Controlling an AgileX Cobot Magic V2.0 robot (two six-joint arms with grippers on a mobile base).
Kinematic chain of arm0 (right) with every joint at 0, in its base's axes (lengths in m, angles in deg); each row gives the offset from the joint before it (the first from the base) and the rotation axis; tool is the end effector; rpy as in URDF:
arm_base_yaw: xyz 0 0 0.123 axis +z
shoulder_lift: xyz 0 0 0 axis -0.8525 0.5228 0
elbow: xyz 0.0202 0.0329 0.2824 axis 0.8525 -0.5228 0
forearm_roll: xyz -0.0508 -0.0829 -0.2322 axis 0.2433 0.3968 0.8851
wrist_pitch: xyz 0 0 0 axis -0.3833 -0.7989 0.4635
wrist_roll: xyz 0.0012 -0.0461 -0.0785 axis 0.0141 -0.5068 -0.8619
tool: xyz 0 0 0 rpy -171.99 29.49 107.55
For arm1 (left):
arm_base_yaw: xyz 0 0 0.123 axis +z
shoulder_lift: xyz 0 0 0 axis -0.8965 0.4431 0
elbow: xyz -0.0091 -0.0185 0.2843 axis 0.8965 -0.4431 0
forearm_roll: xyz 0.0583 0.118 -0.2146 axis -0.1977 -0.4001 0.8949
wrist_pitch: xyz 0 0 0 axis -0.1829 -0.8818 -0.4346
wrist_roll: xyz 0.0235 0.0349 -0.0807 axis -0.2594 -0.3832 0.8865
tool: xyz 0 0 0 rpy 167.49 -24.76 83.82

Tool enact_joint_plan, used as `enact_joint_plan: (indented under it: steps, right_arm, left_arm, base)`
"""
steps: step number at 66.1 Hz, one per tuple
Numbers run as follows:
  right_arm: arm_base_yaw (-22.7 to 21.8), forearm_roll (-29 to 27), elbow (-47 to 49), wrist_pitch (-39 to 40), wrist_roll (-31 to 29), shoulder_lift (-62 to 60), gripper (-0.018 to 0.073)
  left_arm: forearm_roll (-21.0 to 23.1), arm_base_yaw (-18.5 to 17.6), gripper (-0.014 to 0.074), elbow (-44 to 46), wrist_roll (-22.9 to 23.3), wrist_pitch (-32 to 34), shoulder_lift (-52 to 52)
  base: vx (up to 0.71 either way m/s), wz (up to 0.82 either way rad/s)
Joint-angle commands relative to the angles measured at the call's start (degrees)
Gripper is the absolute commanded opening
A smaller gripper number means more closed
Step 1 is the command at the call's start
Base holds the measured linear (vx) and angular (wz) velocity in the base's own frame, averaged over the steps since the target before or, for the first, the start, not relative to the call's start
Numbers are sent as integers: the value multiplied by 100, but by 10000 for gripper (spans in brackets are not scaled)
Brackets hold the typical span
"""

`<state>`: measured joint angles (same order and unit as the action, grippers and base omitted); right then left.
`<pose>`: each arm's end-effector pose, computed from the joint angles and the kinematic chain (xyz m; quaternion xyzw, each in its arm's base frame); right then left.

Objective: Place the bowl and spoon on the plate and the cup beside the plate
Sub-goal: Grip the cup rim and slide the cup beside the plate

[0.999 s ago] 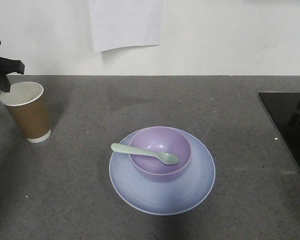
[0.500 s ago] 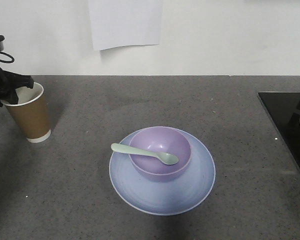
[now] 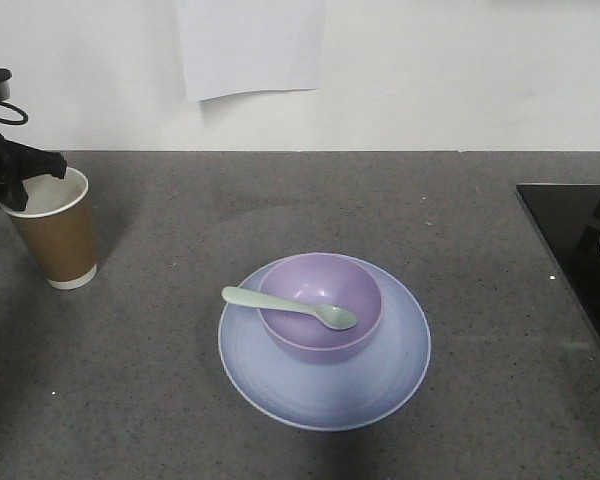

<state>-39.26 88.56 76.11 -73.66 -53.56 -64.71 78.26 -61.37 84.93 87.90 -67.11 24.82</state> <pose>0.0566 0.0143 0.3457 -0.1603 0.8696 0.0401 0.4653 0.3878 0.0138 0.3132 -0.0487 0.9783 -0.0127 0.2010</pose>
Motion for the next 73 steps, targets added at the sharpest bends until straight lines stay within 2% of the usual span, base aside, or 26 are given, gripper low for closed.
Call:
enact_joint_plan:
  steps: [1,12,18,37,53,62,73]
  right_arm:
    - [-16,19,137,311,-32,58,-5]
    - [-16,19,137,320,-32,58,-5]
    - [-16,19,137,326,-38,58,-5]
    - [-16,19,137,340,-38,58,-5]
    - [-16,-4,137,328,-38,58,-5]
    - [-16,-4,137,316,-38,58,-5]
    - [-16,-4,137,280,-38,58,-5]
  left_arm:
    - [311,-14,-7,171,-165,-68,-599]
    - [1251,-53,-7,116,-746,-533,-1151]
    - [1577,-196,-7,-21,-1049,-646,-1384]
    - [1603,-943,-7,-1007,-1109,-471,-1772]
    - [1675,-1519,-7,-1800,-1007,303,-1779]
    - [1710,-1694,-7,-1908,-1011,528,-1779]
    - [1670,-1722,-7,-1915,-1006,527,-1773]
  base:
    - [0,0]
    - [0,0]
    - [0,0]
    - [0,0]
    - [0,0]
    - [0,0]
    - [0,0]
